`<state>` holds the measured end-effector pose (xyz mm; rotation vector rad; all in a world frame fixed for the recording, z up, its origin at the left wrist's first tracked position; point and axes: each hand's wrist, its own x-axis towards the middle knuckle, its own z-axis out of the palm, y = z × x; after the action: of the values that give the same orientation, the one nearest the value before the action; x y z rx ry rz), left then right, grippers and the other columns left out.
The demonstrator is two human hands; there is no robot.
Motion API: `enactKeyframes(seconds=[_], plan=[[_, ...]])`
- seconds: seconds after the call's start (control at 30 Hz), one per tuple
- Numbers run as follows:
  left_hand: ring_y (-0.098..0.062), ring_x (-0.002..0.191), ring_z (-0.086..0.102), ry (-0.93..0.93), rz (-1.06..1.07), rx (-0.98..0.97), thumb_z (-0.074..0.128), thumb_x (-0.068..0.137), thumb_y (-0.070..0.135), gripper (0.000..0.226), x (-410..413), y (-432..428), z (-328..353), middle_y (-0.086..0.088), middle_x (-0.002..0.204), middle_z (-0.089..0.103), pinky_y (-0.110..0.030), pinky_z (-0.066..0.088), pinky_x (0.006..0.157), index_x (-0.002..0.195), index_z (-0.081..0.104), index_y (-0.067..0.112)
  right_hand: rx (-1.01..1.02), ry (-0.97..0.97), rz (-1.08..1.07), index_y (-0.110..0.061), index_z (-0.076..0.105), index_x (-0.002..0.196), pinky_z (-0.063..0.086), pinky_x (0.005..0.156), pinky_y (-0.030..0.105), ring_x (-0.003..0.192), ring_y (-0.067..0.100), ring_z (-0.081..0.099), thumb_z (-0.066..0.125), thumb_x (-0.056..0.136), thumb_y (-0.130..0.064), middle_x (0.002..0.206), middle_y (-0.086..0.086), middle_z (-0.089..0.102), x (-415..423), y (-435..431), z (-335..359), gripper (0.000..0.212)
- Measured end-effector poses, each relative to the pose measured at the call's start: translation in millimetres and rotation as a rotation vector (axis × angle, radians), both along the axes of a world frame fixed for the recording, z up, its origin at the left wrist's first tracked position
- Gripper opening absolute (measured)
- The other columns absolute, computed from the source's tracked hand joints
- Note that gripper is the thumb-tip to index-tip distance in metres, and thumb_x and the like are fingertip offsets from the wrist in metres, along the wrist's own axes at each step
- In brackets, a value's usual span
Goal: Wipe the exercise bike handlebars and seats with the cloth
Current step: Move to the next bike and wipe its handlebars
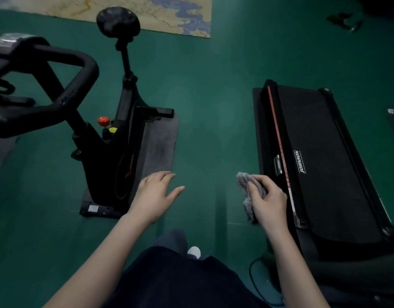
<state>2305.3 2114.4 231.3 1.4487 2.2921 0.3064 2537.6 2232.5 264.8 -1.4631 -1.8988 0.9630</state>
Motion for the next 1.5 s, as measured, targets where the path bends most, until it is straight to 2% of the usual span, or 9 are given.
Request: enactKeyframes(seconds=[0.27,0.37,0.53,0.67,0.83,0.93,1.07,1.23,1.5], plan=[[-0.017,0.135,0.035,-0.005,0.174,-0.001,0.043,0.093,0.053,0.057,-39,49,-6,0.002,0.144,0.044,-0.035,0.026,0.111,0.139,0.045,0.019,0.002,0.018,0.176,-0.012,0.070,0.093,0.038,0.070,-0.001,0.076,-0.001,0.059,0.064,0.088,-0.007,0.082,-0.010,0.066,-65,77,0,0.009],[-0.018,0.134,0.037,-0.014,0.218,0.031,0.045,0.093,0.052,0.056,-61,80,-10,0.000,0.143,0.045,-0.036,0.027,0.111,0.138,0.047,0.017,0.027,0.007,0.222,-0.012,0.071,0.094,0.039,0.072,0.000,0.081,0.003,0.061,0.065,0.087,-0.008,0.084,-0.010,0.067,-94,109,-1,0.009],[-0.018,0.134,0.038,-0.014,0.284,0.047,0.045,0.093,0.053,0.057,-99,129,-9,0.001,0.142,0.046,-0.036,0.028,0.110,0.138,0.048,0.017,0.027,-0.014,0.300,-0.023,0.067,0.089,0.038,0.070,-0.001,0.081,-0.004,0.060,0.065,0.088,-0.009,0.082,-0.018,0.065,-136,166,5,0.014],[-0.017,0.134,0.039,0.007,0.304,0.048,0.045,0.092,0.054,0.058,-128,156,-8,0.001,0.142,0.047,-0.036,0.029,0.111,0.137,0.048,0.017,0.042,-0.013,0.318,-0.017,0.070,0.092,0.037,0.070,-0.002,0.079,-0.002,0.060,0.065,0.088,-0.009,0.082,-0.017,0.065,-171,205,6,0.010],[-0.016,0.134,0.038,-0.008,0.408,0.036,0.043,0.094,0.054,0.058,-151,168,-5,0.002,0.142,0.046,-0.036,0.028,0.111,0.138,0.047,0.017,0.007,-0.008,0.452,-0.022,0.067,0.088,0.036,0.068,-0.002,0.078,-0.021,0.055,0.064,0.088,-0.009,0.081,-0.022,0.063,-218,234,8,0.013],[-0.016,0.134,0.037,-0.010,0.475,0.000,0.041,0.094,0.055,0.058,-160,171,-6,0.003,0.143,0.045,-0.036,0.028,0.111,0.139,0.045,0.018,0.025,-0.005,0.542,-0.016,0.070,0.091,0.036,0.068,-0.002,0.076,-0.021,0.054,0.064,0.087,-0.008,0.079,-0.019,0.063,-250,253,6,0.011],[-0.016,0.135,0.034,-0.040,0.634,-0.028,0.039,0.094,0.056,0.059,-167,177,-6,0.004,0.145,0.041,-0.035,0.026,0.111,0.141,0.042,0.019,0.005,0.001,0.707,-0.018,0.070,0.091,0.036,0.068,-0.002,0.079,-0.007,0.057,0.064,0.087,-0.009,0.080,-0.018,0.065,-296,277,-1,0.012],[-0.017,0.135,0.033,-0.063,0.887,-0.040,0.040,0.094,0.054,0.060,-167,197,-6,0.004,0.147,0.038,-0.035,0.027,0.109,0.143,0.040,0.019,-0.007,-0.001,0.977,-0.019,0.071,0.092,0.038,0.071,0.000,0.082,-0.001,0.060,0.064,0.088,-0.010,0.083,-0.013,0.069,-351,312,-8,0.013],[-0.017,0.137,0.032,-0.095,1.272,0.000,0.041,0.095,0.053,0.060,-148,245,2,0.003,0.148,0.037,-0.035,0.026,0.111,0.143,0.038,0.018,-0.017,0.011,1.326,-0.020,0.071,0.094,0.038,0.073,0.000,0.085,-0.002,0.061,0.063,0.089,-0.011,0.087,-0.012,0.070,-419,371,-2,0.013]])
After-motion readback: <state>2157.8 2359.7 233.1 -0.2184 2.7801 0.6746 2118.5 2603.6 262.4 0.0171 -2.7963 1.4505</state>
